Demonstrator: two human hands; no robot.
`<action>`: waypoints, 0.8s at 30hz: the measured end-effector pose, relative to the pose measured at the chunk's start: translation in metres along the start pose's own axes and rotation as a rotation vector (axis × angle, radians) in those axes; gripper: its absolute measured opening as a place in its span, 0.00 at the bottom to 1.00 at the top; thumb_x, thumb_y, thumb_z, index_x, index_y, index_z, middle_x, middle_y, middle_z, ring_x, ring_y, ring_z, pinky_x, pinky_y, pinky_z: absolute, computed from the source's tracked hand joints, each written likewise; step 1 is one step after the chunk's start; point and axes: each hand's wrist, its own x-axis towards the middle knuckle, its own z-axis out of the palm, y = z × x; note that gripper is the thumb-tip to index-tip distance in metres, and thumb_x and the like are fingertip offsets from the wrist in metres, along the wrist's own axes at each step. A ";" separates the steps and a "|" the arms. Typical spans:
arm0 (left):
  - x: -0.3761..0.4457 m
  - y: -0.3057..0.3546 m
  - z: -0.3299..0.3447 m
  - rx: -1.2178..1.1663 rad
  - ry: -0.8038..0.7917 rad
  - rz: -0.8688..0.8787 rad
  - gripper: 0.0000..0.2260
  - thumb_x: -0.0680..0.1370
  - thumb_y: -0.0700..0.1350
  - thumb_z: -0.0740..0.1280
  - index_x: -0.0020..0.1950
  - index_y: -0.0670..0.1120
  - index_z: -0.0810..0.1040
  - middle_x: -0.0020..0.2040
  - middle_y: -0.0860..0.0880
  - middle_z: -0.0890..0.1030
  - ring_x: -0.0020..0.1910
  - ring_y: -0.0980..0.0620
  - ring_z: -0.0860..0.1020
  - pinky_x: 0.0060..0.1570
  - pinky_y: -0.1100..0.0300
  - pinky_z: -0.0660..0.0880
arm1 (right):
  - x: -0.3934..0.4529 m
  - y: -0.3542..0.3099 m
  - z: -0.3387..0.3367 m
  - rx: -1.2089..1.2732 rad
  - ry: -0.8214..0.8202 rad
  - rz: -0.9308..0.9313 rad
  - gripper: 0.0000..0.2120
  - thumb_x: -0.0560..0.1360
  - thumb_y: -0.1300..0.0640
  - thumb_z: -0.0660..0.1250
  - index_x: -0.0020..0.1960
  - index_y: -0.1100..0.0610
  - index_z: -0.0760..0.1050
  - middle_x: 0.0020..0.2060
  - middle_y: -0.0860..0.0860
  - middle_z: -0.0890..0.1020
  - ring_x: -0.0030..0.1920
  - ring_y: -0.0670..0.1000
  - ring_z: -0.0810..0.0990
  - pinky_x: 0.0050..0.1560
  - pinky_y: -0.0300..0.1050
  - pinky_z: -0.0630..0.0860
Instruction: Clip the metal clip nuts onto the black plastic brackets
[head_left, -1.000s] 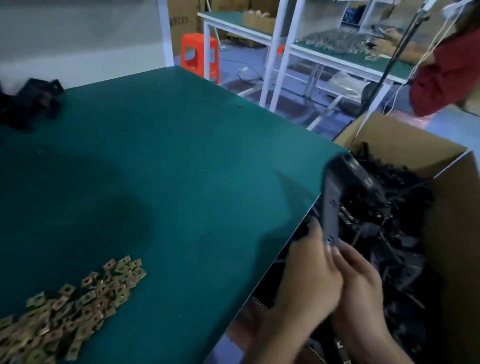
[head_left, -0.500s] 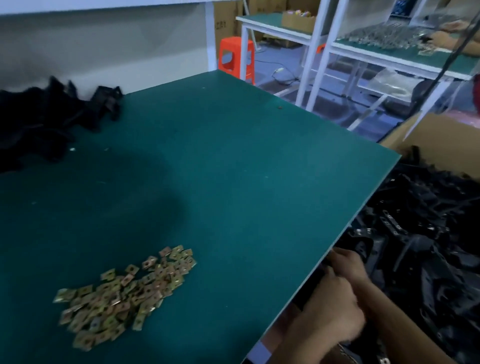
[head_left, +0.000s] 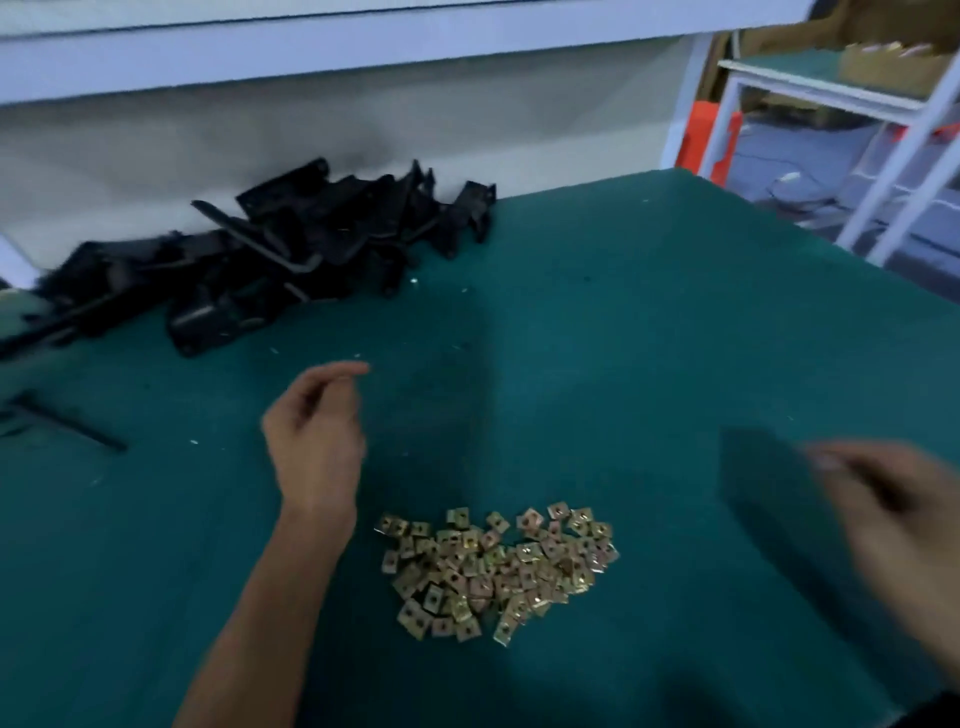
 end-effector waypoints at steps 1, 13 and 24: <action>0.008 -0.008 -0.009 -0.028 0.102 -0.017 0.17 0.82 0.39 0.62 0.37 0.51 0.81 0.28 0.53 0.65 0.27 0.53 0.59 0.30 0.52 0.56 | 0.017 -0.030 0.027 0.050 -0.072 -0.027 0.08 0.80 0.45 0.64 0.52 0.43 0.82 0.47 0.39 0.84 0.47 0.39 0.82 0.52 0.36 0.77; 0.033 -0.026 -0.015 -0.064 0.005 0.082 0.12 0.76 0.43 0.65 0.32 0.46 0.74 0.25 0.54 0.62 0.23 0.54 0.57 0.28 0.62 0.56 | 0.227 -0.238 0.321 0.653 -0.510 0.331 0.11 0.81 0.51 0.68 0.48 0.59 0.77 0.45 0.57 0.85 0.27 0.50 0.82 0.23 0.39 0.71; 0.033 -0.026 -0.012 -0.031 -0.014 0.105 0.19 0.78 0.46 0.64 0.37 0.30 0.69 0.25 0.51 0.61 0.24 0.55 0.57 0.24 0.62 0.57 | 0.257 -0.254 0.323 0.512 -0.052 0.225 0.21 0.76 0.55 0.70 0.28 0.53 0.65 0.19 0.41 0.68 0.17 0.41 0.63 0.20 0.35 0.62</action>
